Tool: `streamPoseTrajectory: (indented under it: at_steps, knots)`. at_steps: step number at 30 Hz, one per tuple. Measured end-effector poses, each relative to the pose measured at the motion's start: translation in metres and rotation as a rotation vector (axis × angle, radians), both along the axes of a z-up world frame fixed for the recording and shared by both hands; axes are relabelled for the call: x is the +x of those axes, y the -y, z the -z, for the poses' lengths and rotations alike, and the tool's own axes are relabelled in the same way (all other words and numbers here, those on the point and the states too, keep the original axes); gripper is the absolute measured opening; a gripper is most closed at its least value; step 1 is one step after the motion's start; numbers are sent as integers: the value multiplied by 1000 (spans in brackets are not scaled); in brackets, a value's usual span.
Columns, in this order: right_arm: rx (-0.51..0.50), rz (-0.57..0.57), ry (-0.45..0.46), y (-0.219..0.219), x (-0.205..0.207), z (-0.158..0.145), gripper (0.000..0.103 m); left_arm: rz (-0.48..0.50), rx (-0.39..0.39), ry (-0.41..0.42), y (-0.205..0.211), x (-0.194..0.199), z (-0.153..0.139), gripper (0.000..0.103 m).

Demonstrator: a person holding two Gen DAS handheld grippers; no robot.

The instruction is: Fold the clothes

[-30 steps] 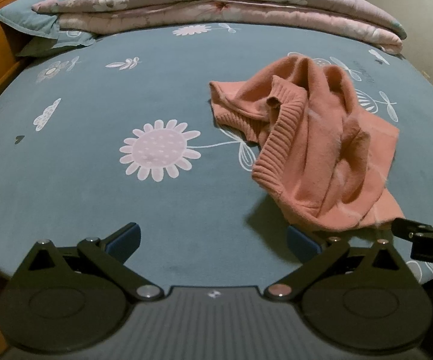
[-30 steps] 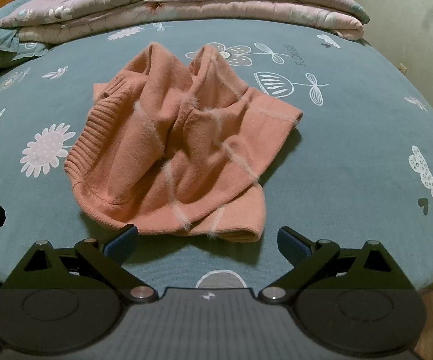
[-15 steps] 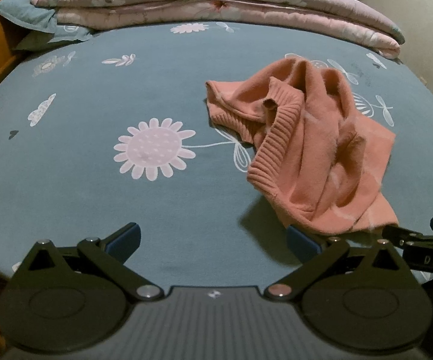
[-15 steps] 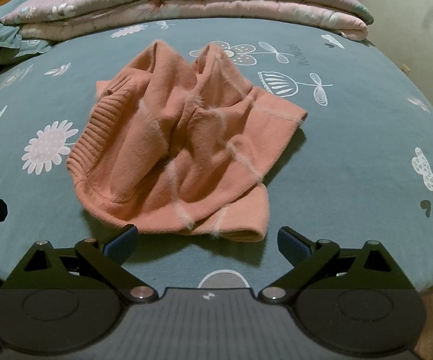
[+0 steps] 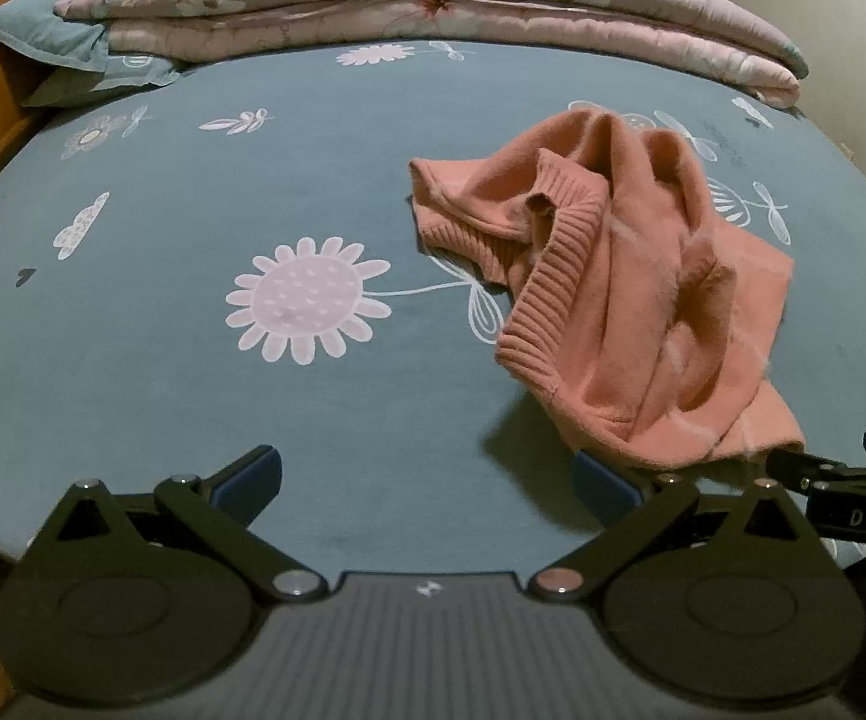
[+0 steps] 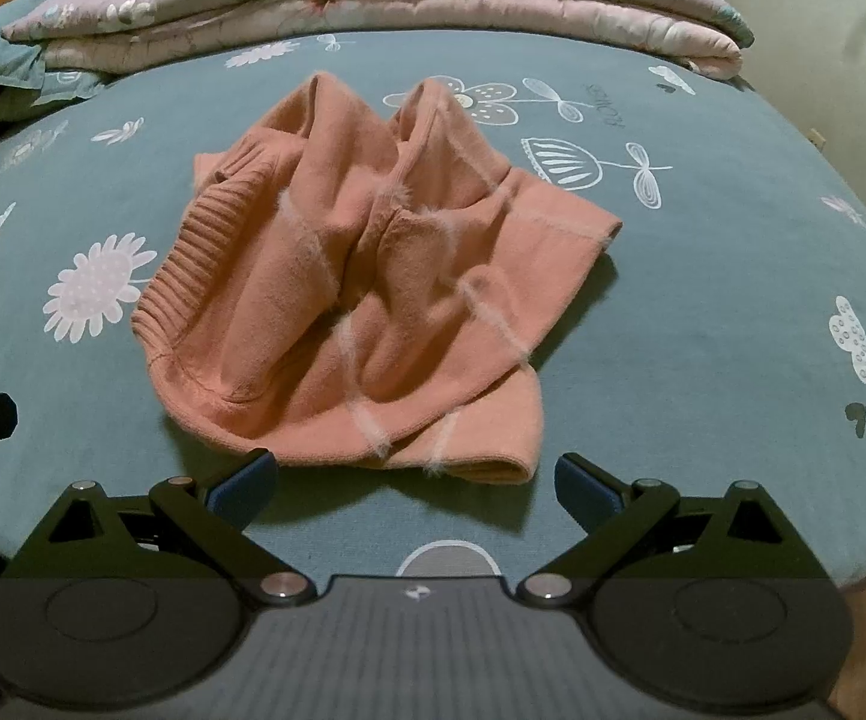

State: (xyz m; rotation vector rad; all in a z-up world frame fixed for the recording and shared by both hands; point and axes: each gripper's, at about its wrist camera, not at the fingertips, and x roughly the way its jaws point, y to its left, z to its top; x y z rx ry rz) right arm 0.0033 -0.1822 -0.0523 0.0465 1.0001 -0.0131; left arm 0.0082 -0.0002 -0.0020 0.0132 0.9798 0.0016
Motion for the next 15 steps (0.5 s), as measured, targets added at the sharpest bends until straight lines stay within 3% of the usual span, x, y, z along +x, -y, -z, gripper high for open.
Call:
streamPoseTrajectory:
  at_steps: [15]
  knots:
    - [-1,1,-17,0,5,6,101,2,6,1,0,5,4,102]
